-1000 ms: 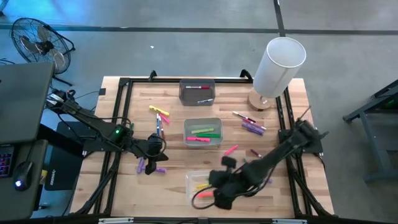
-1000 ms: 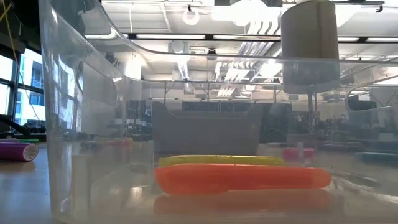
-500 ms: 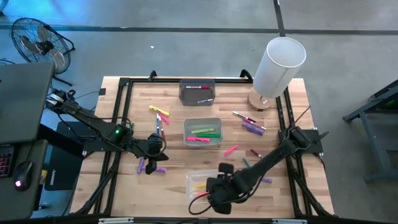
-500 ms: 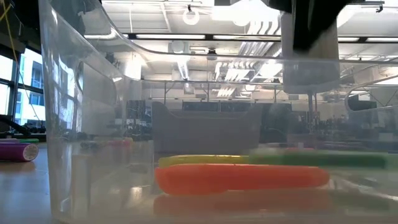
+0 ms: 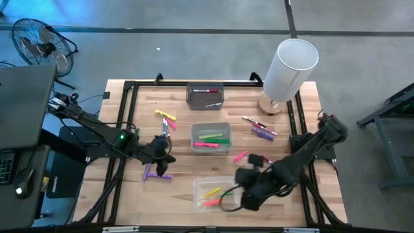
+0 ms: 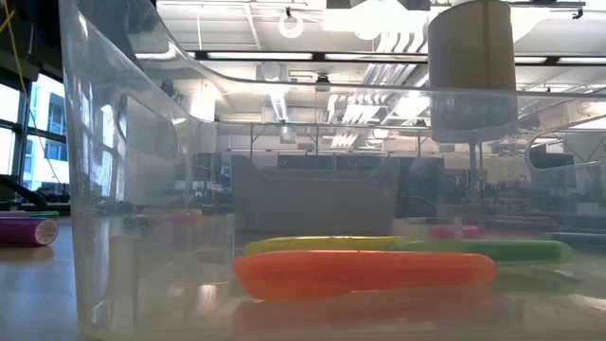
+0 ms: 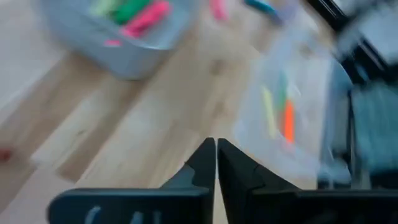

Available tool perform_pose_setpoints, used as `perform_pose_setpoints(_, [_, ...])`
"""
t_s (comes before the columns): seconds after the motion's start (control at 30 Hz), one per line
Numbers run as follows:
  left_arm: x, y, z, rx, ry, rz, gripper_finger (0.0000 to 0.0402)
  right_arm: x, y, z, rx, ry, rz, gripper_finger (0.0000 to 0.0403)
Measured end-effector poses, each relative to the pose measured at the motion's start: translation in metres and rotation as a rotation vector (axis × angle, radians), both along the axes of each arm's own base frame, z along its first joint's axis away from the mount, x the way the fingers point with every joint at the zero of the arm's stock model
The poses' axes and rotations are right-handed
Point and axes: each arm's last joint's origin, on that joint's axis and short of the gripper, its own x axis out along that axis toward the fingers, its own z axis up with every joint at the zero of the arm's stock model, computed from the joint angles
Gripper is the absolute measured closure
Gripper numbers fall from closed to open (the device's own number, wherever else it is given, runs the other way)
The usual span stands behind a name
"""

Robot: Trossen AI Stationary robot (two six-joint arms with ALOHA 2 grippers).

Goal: Pick & Place Markers
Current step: Put the blue marker pen into the black bin

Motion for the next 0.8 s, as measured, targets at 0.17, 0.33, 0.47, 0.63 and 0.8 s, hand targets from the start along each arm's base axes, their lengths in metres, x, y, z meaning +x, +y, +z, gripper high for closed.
perform_pose_setpoints(0.17, [-0.005,0.004,-0.006,-0.037,0.062,0.132,0.0316,-0.039,-0.029,-0.030,0.167,-0.105,-0.237,0.0386])
perform_pose_setpoints(0.33, [-0.005,0.004,-0.006,-0.048,0.064,0.142,0.0233,-0.063,-0.047,-0.058,0.379,-0.297,-0.419,0.0398])
perform_pose_setpoints(0.47, [-0.006,0.006,-0.007,-0.010,0.062,0.169,0.0202,-0.070,-0.054,-0.072,0.421,-0.443,-0.491,0.0399])
perform_pose_setpoints(0.63, [-0.006,0.022,-0.010,-0.005,0.134,0.296,0.0206,-0.066,-0.067,-0.079,0.405,-0.457,-0.542,0.0401])
perform_pose_setpoints(0.8, [-0.010,0.053,-0.016,-0.048,0.300,0.471,0.0215,-0.058,-0.084,-0.081,0.365,-0.417,-0.542,0.0402])
